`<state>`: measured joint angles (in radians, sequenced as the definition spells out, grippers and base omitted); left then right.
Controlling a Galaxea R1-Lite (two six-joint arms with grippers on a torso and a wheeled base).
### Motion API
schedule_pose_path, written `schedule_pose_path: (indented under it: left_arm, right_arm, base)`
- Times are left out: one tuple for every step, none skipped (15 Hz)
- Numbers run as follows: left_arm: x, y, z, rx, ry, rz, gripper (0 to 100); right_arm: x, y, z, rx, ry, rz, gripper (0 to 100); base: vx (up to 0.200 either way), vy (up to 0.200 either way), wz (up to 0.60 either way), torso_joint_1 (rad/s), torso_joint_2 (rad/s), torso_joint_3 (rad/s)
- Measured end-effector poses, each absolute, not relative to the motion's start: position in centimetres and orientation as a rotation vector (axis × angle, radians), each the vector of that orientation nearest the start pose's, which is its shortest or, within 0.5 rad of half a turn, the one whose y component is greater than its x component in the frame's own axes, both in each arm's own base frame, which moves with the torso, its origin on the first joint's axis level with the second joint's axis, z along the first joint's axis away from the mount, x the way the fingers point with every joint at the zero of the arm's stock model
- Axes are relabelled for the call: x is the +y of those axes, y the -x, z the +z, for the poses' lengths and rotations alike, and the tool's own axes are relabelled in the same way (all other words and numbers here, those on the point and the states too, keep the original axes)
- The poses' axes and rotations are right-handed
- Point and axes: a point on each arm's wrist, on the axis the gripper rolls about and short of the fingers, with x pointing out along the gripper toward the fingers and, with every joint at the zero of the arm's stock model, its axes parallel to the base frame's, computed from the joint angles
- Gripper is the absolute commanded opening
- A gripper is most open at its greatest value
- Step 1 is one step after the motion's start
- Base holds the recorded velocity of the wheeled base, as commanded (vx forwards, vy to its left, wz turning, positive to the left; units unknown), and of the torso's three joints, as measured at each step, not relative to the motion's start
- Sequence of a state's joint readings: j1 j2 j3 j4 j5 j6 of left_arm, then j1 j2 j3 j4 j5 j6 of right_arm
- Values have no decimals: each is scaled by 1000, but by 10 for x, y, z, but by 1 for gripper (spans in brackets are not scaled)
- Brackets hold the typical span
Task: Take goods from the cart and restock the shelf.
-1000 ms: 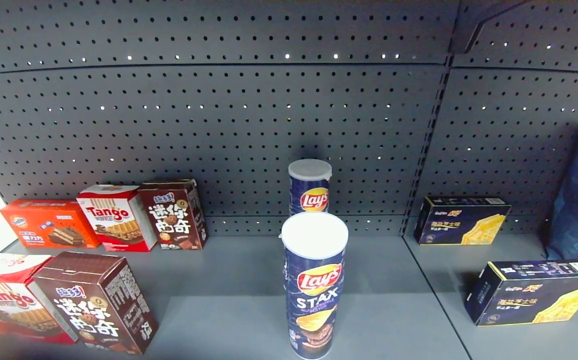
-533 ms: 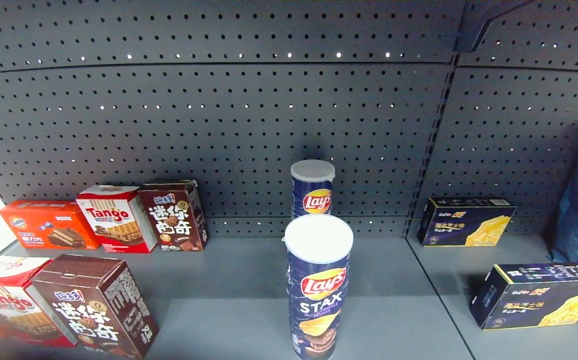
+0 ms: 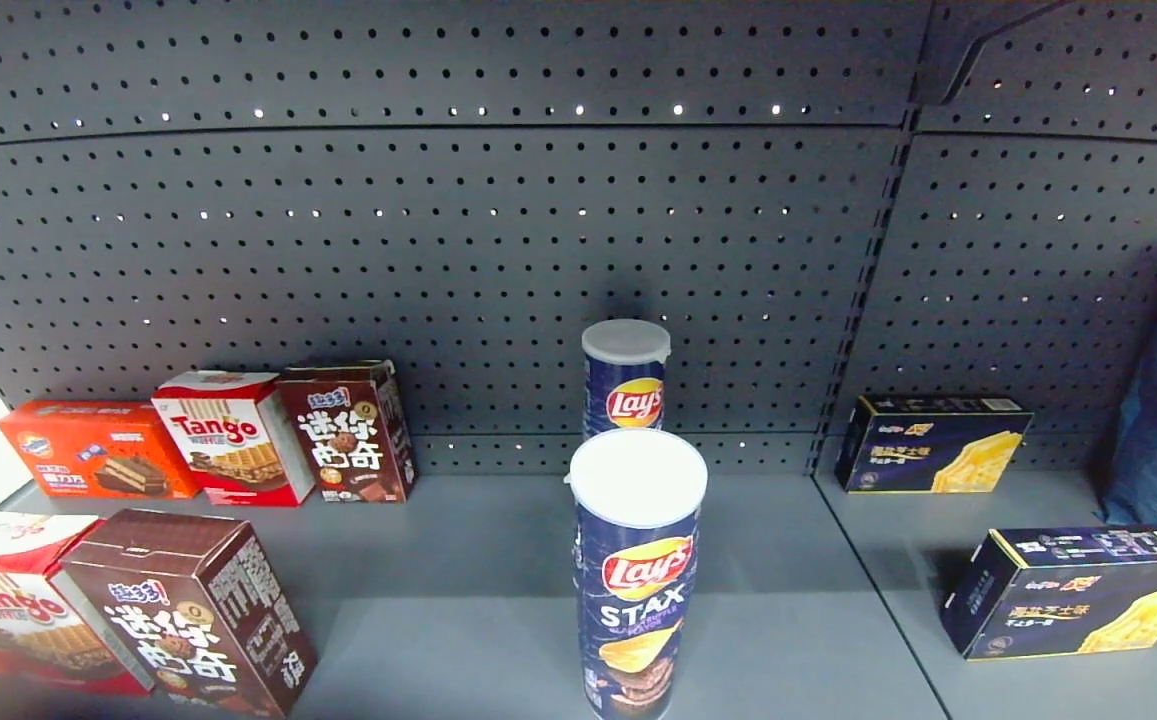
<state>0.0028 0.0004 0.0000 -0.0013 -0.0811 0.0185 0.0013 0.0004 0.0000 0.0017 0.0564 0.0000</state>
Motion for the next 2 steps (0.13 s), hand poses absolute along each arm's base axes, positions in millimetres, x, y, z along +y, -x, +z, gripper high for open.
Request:
schedule_pose_path:
  left_arm:
    - [-2,23,76,-2,-19,-78,100]
    - [-2,23,76,-2,-19,-78,100]
  right_arm:
    - [1,23,75,2,0,57,100]
    - [1,23,75,2,0,58,100]
  base:
    - [0,0,0,0,0,0]
    - [0,0,0,0,0,0]
